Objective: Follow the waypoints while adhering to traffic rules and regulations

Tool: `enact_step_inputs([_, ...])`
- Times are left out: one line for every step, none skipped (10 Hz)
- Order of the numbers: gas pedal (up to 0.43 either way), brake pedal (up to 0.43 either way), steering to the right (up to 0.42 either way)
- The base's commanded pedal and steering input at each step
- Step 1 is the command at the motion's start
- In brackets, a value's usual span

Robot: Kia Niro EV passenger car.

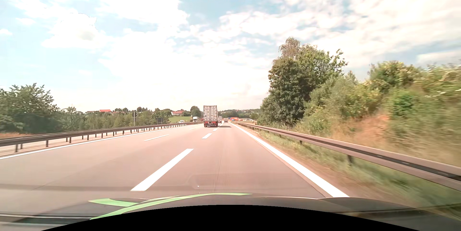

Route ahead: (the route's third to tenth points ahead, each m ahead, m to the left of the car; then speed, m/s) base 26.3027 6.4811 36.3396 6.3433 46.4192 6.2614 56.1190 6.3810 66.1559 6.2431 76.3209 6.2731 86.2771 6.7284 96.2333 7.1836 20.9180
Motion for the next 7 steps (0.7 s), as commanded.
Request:
enact_step_inputs([0.0, 0.171, -0.007])
enact_step_inputs([0.0, 0.171, -0.006])
enact_step_inputs([0.0, 0.159, -0.005])
enact_step_inputs([0.0, 0.146, -0.003])
enact_step_inputs([0.0, 0.128, -0.001])
enact_step_inputs([0.0, 0.116, 0.0])
enact_step_inputs([0.0, 0.085, 0.0])
